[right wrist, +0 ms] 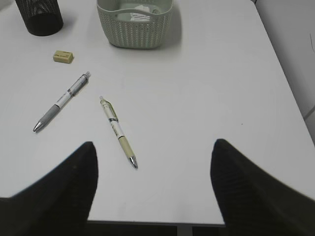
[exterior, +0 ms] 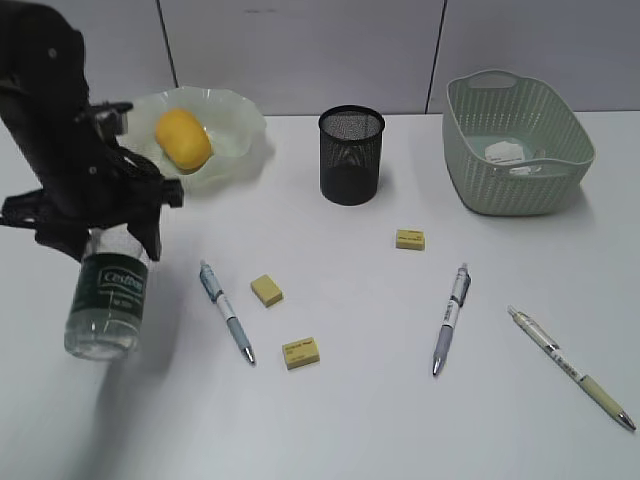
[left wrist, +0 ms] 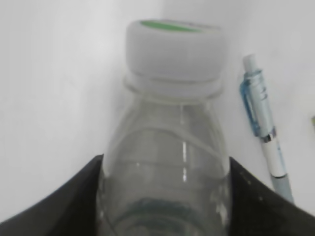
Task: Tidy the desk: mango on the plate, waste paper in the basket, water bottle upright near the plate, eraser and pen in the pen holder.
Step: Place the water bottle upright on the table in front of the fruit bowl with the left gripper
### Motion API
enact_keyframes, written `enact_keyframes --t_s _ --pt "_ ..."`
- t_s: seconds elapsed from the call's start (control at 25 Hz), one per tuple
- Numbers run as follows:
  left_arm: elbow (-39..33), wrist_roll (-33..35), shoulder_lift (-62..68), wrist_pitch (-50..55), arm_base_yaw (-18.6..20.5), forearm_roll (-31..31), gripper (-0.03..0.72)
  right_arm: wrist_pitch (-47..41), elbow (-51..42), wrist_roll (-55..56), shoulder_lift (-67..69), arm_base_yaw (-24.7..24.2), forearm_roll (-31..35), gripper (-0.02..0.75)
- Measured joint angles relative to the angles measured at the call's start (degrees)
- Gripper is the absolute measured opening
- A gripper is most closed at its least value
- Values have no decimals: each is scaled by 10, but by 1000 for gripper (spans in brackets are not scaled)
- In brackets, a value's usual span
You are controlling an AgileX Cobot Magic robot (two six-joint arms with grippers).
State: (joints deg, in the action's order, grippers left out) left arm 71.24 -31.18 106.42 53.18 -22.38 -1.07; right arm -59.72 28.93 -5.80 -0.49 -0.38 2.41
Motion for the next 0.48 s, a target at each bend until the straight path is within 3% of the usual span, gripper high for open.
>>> enact_keyframes --t_s 0.24,0.48 --pt "-54 1 -135 -106 0 -61 503 1 0 0 0 0 0 564" --pt "-206 1 -248 -340 12 -112 503 1 0 0 0 0 0 564"
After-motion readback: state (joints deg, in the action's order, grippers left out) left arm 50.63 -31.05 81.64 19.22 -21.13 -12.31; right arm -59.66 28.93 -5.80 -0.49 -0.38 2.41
